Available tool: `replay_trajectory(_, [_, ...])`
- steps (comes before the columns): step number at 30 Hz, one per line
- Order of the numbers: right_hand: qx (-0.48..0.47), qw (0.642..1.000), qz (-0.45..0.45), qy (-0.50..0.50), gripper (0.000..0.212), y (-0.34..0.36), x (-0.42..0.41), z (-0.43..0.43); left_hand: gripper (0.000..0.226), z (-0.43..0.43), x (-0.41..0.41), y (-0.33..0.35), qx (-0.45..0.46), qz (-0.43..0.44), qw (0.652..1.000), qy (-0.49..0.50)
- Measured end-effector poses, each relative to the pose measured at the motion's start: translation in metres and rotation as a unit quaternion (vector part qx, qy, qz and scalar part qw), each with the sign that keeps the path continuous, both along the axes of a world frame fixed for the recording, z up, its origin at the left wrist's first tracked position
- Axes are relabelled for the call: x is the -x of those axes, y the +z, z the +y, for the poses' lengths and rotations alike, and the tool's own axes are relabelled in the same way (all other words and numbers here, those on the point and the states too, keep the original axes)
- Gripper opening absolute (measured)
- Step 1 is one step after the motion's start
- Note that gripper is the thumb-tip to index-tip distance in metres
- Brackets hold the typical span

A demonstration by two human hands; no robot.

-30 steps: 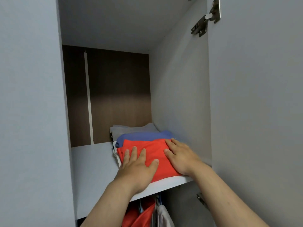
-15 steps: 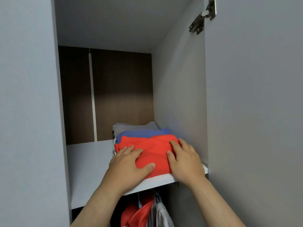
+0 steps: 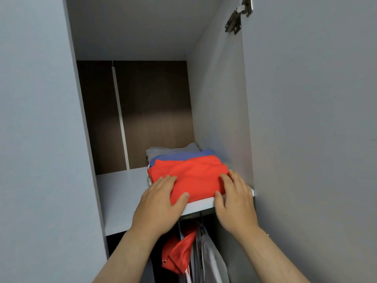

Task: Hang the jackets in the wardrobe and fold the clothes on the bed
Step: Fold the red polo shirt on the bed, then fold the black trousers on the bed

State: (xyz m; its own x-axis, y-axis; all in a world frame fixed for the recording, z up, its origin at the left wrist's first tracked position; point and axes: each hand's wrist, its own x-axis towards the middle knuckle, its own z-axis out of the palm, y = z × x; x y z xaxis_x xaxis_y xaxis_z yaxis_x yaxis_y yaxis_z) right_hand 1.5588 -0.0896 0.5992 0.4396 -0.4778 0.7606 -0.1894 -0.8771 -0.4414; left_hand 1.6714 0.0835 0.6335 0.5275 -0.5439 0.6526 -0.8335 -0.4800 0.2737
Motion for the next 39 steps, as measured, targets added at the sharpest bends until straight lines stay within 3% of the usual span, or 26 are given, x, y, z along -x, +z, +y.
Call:
replay_trajectory(10, [0.038, 0.993, 0.106, 0.035, 0.042, -0.021, 0.042, 0.035, 0.073, 0.037, 0.030, -0.044, -0.030, -0.028, 0.999, -0.025])
replay_trajectory(17, [0.043, 0.989, 0.142, -0.001, 0.045, -0.034, 0.076, 0.082, 0.064, 0.074, 0.048, -0.076, -0.025, 0.078, 0.990, -0.116])
replay_trajectory(25, [-0.030, 0.958, 0.280, -0.050, 0.046, -0.106, 0.134, 0.151, 0.064, 0.111, 0.072, -0.160, -0.137, 0.196, 0.948, -0.209])
replay_trajectory(29, [-0.060, 0.944, 0.305, -0.107, 0.051, -0.126, 0.198, 0.170, 0.058, 0.114, 0.100, -0.186, -0.150, 0.193, 0.937, -0.249])
replay_trajectory(39, [-0.166, 0.897, 0.299, -0.281, 0.048, -0.169, 0.411, 0.201, 0.055, 0.049, 0.290, -0.223, -0.263, 0.174, 0.843, -0.436])
